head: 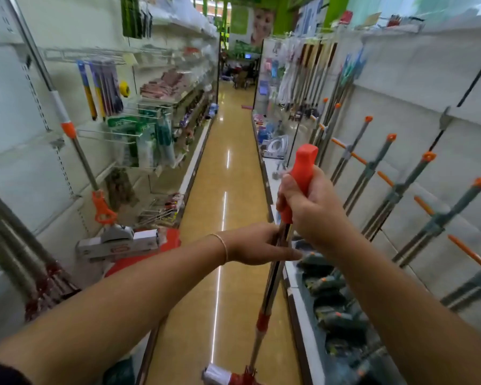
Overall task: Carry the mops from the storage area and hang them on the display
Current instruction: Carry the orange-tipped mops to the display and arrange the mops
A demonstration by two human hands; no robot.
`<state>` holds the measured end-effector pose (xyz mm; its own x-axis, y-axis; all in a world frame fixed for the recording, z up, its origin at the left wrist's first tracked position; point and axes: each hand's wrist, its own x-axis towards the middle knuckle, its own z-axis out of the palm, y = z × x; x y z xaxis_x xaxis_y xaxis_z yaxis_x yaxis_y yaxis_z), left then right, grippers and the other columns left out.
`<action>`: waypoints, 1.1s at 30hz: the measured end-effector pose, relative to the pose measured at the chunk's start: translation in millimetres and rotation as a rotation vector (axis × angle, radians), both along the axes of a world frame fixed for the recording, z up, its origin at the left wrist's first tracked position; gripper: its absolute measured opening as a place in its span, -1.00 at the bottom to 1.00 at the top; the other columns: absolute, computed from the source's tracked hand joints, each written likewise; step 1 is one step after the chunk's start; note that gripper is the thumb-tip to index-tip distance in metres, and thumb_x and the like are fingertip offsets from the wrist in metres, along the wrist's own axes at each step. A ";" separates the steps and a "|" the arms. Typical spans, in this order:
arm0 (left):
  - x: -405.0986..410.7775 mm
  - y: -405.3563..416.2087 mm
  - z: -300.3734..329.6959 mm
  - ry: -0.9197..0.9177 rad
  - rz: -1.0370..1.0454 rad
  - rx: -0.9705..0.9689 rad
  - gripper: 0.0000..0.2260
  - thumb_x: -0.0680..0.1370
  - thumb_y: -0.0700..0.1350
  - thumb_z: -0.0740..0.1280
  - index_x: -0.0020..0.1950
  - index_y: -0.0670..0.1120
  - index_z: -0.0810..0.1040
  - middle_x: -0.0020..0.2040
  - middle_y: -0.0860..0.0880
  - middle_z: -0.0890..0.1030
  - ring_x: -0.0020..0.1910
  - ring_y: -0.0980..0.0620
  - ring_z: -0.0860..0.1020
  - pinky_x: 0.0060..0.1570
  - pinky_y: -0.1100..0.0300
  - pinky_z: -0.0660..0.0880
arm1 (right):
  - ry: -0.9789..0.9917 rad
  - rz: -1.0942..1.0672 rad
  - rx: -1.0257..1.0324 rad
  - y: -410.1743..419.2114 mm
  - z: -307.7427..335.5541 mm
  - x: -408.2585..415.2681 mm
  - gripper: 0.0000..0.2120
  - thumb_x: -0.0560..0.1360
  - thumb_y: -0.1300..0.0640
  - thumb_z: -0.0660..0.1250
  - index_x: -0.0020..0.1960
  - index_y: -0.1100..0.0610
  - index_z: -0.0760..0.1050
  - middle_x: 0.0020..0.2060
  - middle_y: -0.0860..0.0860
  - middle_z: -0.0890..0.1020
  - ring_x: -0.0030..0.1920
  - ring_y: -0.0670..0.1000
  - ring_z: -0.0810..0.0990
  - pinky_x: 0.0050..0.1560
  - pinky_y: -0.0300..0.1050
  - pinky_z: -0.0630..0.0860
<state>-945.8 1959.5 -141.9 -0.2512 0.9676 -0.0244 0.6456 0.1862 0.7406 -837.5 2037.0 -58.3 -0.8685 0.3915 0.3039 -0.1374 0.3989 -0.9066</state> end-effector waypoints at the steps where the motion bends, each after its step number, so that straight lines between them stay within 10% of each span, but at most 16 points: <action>1: -11.6 2.1 0.8 -0.001 0.021 -0.001 -0.77 0.54 0.19 0.29 -0.08 0.04 0.50 -0.17 0.00 0.55 -0.21 0.07 0.53 -0.12 0.16 0.52 | -0.005 0.013 0.016 4.5 0.1 -13.9 -0.88 0.64 0.12 0.24 0.12 0.16 0.41 -0.17 0.10 0.53 -0.26 -0.09 0.57 -0.19 -0.27 0.58; 13: -192.3 47.1 7.9 -0.021 0.047 -0.097 -0.67 0.54 0.22 0.27 -0.25 0.01 0.42 -0.31 0.07 0.45 -0.34 0.13 0.42 -0.24 0.23 0.41 | -0.051 0.122 0.042 54.4 7.3 -193.7 -0.94 0.65 0.13 0.23 0.08 0.12 0.41 -0.17 0.07 0.52 -0.22 -0.04 0.57 -0.20 -0.28 0.57; 17: -256.3 52.7 15.7 -0.151 0.058 -0.133 -0.72 0.54 0.24 0.27 -0.08 0.03 0.51 -0.11 0.05 0.57 -0.10 0.08 0.57 -0.06 0.12 0.57 | -0.041 0.151 0.023 63.5 23.7 -254.4 -0.93 0.65 0.11 0.22 0.08 0.11 0.41 -0.18 0.06 0.52 -0.24 -0.06 0.56 -0.22 -0.32 0.57; 33: -403.0 17.8 -2.9 -0.180 0.580 -0.101 -0.62 0.50 0.31 0.26 -0.03 0.00 0.55 -0.09 0.03 0.63 -0.11 0.08 0.61 -0.12 0.21 0.50 | 0.020 0.433 0.047 55.2 2.3 -452.4 -0.86 0.65 0.09 0.24 0.13 0.15 0.41 -0.17 0.12 0.55 -0.19 0.17 0.59 -0.05 0.26 0.60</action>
<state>-1348.8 1977.3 -144.8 -0.7195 0.6651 -0.2000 0.2843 0.5448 0.7889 -1289.9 2092.2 -56.0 -0.9434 -0.0221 0.3309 -0.3182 0.3416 -0.8844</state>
